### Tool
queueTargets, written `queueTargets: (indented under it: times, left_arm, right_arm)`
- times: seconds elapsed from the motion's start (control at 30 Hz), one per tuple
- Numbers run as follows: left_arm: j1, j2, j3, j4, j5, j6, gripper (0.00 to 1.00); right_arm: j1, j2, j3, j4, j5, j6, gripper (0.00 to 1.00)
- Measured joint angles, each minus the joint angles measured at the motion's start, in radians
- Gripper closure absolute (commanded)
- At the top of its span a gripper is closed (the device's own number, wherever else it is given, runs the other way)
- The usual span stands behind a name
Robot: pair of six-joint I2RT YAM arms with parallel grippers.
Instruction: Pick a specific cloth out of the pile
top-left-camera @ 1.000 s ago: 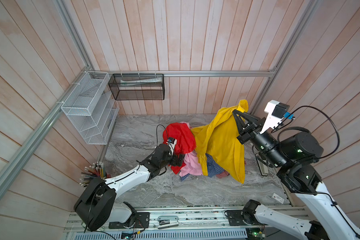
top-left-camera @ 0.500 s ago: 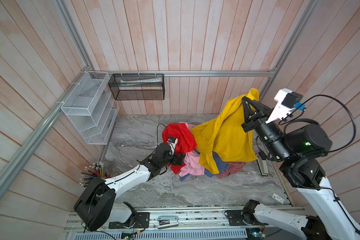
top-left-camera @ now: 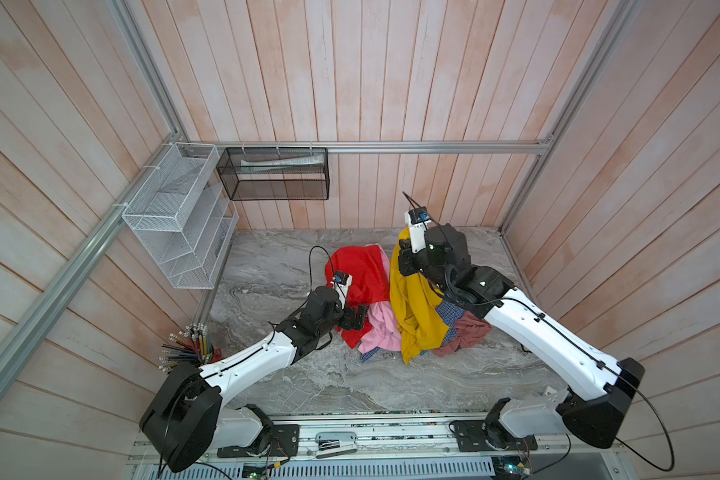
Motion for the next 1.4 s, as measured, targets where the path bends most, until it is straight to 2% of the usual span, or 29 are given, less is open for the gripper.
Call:
queueTargets:
  times: [0.27,0.5,0.77,0.93,0.97,1.0,1.07,1.1,1.13,1.2,1.27,1.4]
  left_arm:
    - [0.0,-0.014,-0.024,-0.011,-0.017,-0.001,0.0]
    - [0.0,-0.021,-0.035,-0.014,-0.017,-0.001,0.0]
    - [0.0,-0.027,-0.041,-0.014,-0.017,-0.005,0.0]
    - [0.0,-0.032,-0.041,-0.014,-0.017,-0.008,0.0]
    - [0.0,-0.032,-0.041,-0.014,-0.017,-0.008,0.0]
    - [0.0,-0.032,-0.042,-0.014,-0.017,-0.008,0.0]
    - [0.0,-0.034,-0.042,-0.014,-0.017,-0.009,0.0]
    - [0.0,-0.035,-0.042,-0.014,-0.018,-0.009,0.0]
    - [0.0,-0.037,-0.042,-0.014,-0.019,-0.009,0.0]
    - [0.0,-0.044,-0.045,-0.015,-0.025,-0.009,0.0]
    - [0.0,-0.053,-0.047,-0.015,-0.033,-0.009,0.0]
    - [0.0,-0.063,-0.048,-0.016,-0.044,-0.009,0.0]
  right_arm:
    - [-0.011,0.032,-0.108,-0.06,0.006,0.064,1.0]
    - [-0.027,-0.058,-0.336,-0.156,-0.004,0.19,1.0]
    - [-0.085,-0.169,-0.44,-0.261,-0.029,0.27,1.0]
    - [-0.104,-0.206,-0.499,-0.282,-0.089,0.296,1.0]
    - [-0.103,-0.207,-0.5,-0.292,-0.098,0.299,0.88]
    - [-0.104,-0.208,-0.5,-0.299,-0.104,0.307,0.7]
    - [-0.103,-0.217,-0.49,-0.322,-0.109,0.308,0.6]
    - [-0.104,-0.225,-0.48,-0.335,-0.112,0.309,0.48]
    - [-0.104,-0.237,-0.466,-0.346,-0.115,0.308,0.3]
    - [-0.104,-0.266,-0.426,-0.359,-0.117,0.304,0.17]
    - [-0.103,-0.296,-0.376,-0.365,-0.119,0.298,0.09]
    - [-0.081,-0.319,-0.29,-0.362,-0.104,0.253,0.02]
